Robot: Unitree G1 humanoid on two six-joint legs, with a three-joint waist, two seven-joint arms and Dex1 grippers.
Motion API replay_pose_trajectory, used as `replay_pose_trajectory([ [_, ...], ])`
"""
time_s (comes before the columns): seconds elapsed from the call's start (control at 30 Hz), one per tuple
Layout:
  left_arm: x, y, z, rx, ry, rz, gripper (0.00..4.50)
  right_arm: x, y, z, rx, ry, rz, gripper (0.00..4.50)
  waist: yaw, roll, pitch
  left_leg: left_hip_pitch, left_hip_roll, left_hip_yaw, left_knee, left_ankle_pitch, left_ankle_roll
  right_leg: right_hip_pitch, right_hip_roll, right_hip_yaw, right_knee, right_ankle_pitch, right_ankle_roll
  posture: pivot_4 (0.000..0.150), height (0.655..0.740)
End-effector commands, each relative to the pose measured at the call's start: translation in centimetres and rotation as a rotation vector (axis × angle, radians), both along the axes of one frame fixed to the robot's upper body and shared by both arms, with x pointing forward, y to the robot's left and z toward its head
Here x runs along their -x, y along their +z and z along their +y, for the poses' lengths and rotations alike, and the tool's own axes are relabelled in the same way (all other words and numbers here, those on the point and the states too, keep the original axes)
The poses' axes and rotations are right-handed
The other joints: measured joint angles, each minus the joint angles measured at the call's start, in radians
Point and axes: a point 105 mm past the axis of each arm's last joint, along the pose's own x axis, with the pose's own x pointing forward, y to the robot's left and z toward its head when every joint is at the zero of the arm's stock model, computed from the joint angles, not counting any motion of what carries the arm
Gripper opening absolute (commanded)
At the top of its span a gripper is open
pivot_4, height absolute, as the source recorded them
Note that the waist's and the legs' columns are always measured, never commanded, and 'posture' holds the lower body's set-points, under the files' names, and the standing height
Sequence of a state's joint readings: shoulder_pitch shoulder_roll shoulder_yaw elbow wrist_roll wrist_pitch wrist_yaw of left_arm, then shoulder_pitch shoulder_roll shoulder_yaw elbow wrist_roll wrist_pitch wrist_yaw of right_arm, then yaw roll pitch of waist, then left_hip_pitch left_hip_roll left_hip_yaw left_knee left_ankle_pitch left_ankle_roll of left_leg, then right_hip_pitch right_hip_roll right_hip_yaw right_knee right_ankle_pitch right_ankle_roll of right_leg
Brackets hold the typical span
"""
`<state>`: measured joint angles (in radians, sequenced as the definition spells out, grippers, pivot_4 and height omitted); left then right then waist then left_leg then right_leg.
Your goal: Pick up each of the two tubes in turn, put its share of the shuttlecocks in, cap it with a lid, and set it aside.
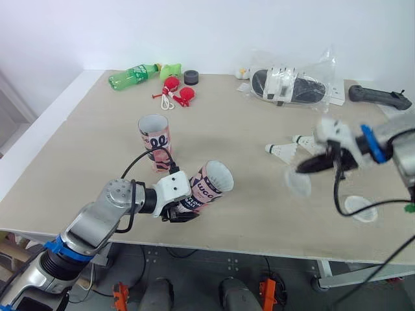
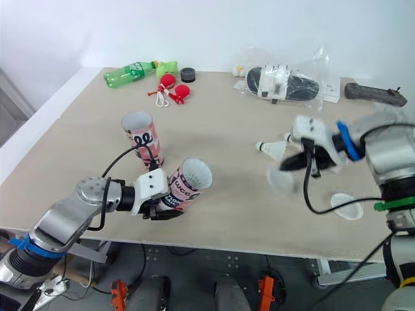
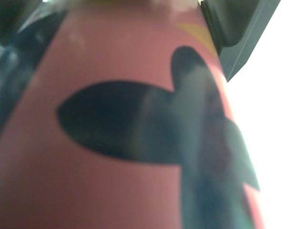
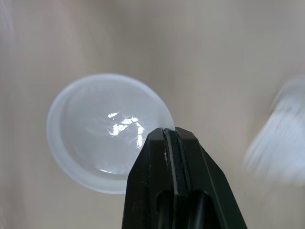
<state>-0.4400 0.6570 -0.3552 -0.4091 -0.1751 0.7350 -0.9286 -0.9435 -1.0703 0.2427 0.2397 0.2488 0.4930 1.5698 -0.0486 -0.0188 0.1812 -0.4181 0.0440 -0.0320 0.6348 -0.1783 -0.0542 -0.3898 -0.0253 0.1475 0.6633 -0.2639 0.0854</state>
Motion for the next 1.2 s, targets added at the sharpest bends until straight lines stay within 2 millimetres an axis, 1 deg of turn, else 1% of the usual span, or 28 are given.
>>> replay_pose_trajectory([
  [0.03,0.2,-1.1,-0.1,-0.019,-0.003,0.035,2.99,1.8,3.2,3.6,-0.133,0.161,-0.028,0.02,0.001,-0.002,-0.001,0.000,0.000,0.000,0.000,0.000,0.000,0.000,0.000,0.000,0.000,-0.001,0.000,0.150,0.7400],
  [0.13,0.1,-1.1,-0.2,-0.015,-0.003,0.033,2.99,3.0,4.2,7.0,-0.198,0.278,-0.050,0.02,0.002,-0.003,-0.001,-0.002,0.000,0.000,0.000,0.000,0.000,-0.001,0.000,0.000,0.000,-0.001,0.000,0.150,0.7400],
  [0.27,-0.1,-1.0,-0.2,-0.010,-0.001,0.027,2.99,3.8,3.8,9.6,-0.211,0.363,-0.057,0.02,0.005,-0.003,-0.001,-0.005,0.000,0.000,0.000,0.000,0.000,-0.003,0.000,-0.002,0.000,-0.001,0.000,0.150,0.7400],
  [0.3,-0.1,-0.9,-0.3,-0.005,-0.001,0.018,2.99,3.7,3.9,10.1,-0.219,0.373,-0.065,0.02,0.005,-0.003,-0.001,-0.005,0.000,0.000,0.000,0.000,0.000,-0.003,0.000,-0.002,0.000,-0.001,0.000,0.150,0.7400],
  [0.33,-0.3,-0.7,-0.4,0.010,0.005,0.004,2.99,3.7,4.5,10.4,-0.235,0.383,-0.083,0.02,0.005,-0.003,-0.001,-0.005,0.000,0.000,0.000,0.000,0.000,-0.002,0.000,-0.002,0.000,-0.001,0.000,0.150,0.7400],
  [0.4,-0.6,-0.2,-0.6,0.052,0.016,-0.020,2.99,3.9,5.9,10.7,-0.275,0.401,-0.104,0.02,0.005,-0.003,-0.001,-0.005,0.000,0.000,0.000,0.000,0.000,-0.003,0.000,-0.002,0.000,-0.001,0.000,0.150,0.7400],
  [0.47,-0.9,0.4,-1.0,0.108,0.021,-0.042,2.99,4.2,6.8,10.6,-0.288,0.418,-0.113,0.02,0.005,-0.003,0.000,-0.006,0.000,0.000,0.000,0.000,0.000,-0.004,0.000,-0.003,0.000,-0.001,0.000,0.150,0.7400],
  [0.57,-0.9,1.3,-1.8,0.180,0.012,-0.071,2.99,4.7,7.7,10.3,-0.278,0.439,-0.125,0.02,0.005,-0.006,0.000,-0.007,0.002,-0.001,0.000,0.000,0.000,-0.005,0.000,-0.005,0.000,-0.001,0.000,0.150,0.7400],
  [0.63,-0.8,1.4,-2.1,0.199,0.007,-0.075,2.99,4.8,8.2,10.0,-0.275,0.444,-0.129,0.02,0.002,-0.006,0.000,-0.012,0.002,-0.001,-0.001,0.000,0.000,-0.010,0.000,-0.006,0.000,0.001,0.003,0.150,0.7400],
  [0.67,-0.7,1.3,-2.0,0.196,0.010,-0.070,2.99,4.8,8.2,9.3,-0.263,0.428,-0.126,0.02,0.002,-0.006,0.000,-0.014,0.003,-0.002,-0.001,0.000,0.000,-0.014,0.001,-0.007,0.000,0.001,0.003,0.150,0.7400],
  [0.7,-0.7,1.2,-1.9,0.191,0.014,-0.067,2.99,4.6,7.7,8.5,-0.236,0.402,-0.120,0.02,0.002,-0.005,0.000,-0.017,0.003,-0.002,-0.001,0.000,0.000,-0.017,0.001,-0.007,0.002,0.002,0.003,0.150,0.7400],
  [0.73,-0.7,1.2,-1.7,0.186,0.019,-0.069,2.99,4.4,7.1,7.6,-0.204,0.371,-0.111,0.02,0.002,-0.006,0.000,-0.019,0.003,-0.004,-0.002,0.000,0.000,-0.018,0.001,-0.008,0.002,0.004,-0.002,0.150,0.7400],
  [0.8,-0.8,1.2,-1.3,0.177,0.025,-0.075,2.99,3.9,5.6,6.3,-0.146,0.315,-0.090,0.02,0.003,-0.006,0.000,-0.019,0.003,-0.005,-0.003,-0.001,0.001,-0.018,0.001,-0.010,0.002,0.003,-0.004,0.150,0.7400],
  [0.83,-0.7,1.1,-1.1,0.165,0.025,-0.074,2.99,3.2,4.2,5.1,-0.087,0.265,-0.092,0.02,0.003,-0.006,0.000,-0.019,0.003,-0.005,-0.003,-0.001,0.001,-0.018,0.001,-0.011,0.002,0.002,-0.004,0.150,0.7400],
  [0.9,-0.6,1.0,-0.9,0.139,0.021,-0.072,2.99,1.4,0.5,1.9,0.085,0.140,-0.088,0.02,0.002,-0.006,0.000,-0.019,0.003,-0.005,-0.004,-0.002,0.002,-0.018,0.001,-0.011,0.002,0.001,-0.004,0.150,0.7400],
  [0.93,-0.6,0.9,-0.7,0.130,0.019,-0.073,2.99,0.9,-1.0,0.5,0.163,0.104,-0.087,0.02,0.002,-0.006,0.000,-0.019,0.003,-0.006,-0.004,-0.002,0.002,-0.017,0.001,-0.011,0.002,0.000,-0.004,0.150,0.7400],
  [0.97,-0.6,0.9,-0.7,0.124,0.015,-0.073,2.99,0.4,-2.3,-0.7,0.217,0.066,-0.084,0.02,0.002,-0.006,0.000,-0.019,0.003,-0.006,-0.004,-0.002,0.002,-0.018,0.001,-0.012,0.002,-0.002,-0.002,0.150,0.7400],
  [1.07,-0.5,1.0,-0.7,0.106,-0.002,-0.071,2.99,-0.7,-5.8,-3.8,0.308,-0.038,-0.053,0.02,-0.001,-0.004,0.001,-0.019,0.002,-0.005,-0.003,-0.002,0.002,-0.018,0.000,-0.012,0.002,-0.002,-0.002,0.150,0.7400],
  [1.13,-0.6,1.2,-0.7,0.102,-0.006,-0.074,2.99,-0.9,-7.5,-5.2,0.366,-0.071,-0.033,0.02,-0.004,-0.003,0.001,-0.018,0.003,-0.005,-0.003,-0.002,0.002,-0.018,0.001,-0.012,0.002,-0.002,-0.002,0.150,0.7400],
  [1.2,-0.6,1.3,-0.7,0.098,-0.007,-0.076,2.99,-1.1,-8.5,-5.9,0.382,-0.089,-0.015,0.02,-0.006,-0.002,0.002,-0.018,0.003,-0.005,-0.003,-0.002,0.002,-0.018,0.001,-0.012,0.002,-0.002,-0.002,0.150,0.7400],
])
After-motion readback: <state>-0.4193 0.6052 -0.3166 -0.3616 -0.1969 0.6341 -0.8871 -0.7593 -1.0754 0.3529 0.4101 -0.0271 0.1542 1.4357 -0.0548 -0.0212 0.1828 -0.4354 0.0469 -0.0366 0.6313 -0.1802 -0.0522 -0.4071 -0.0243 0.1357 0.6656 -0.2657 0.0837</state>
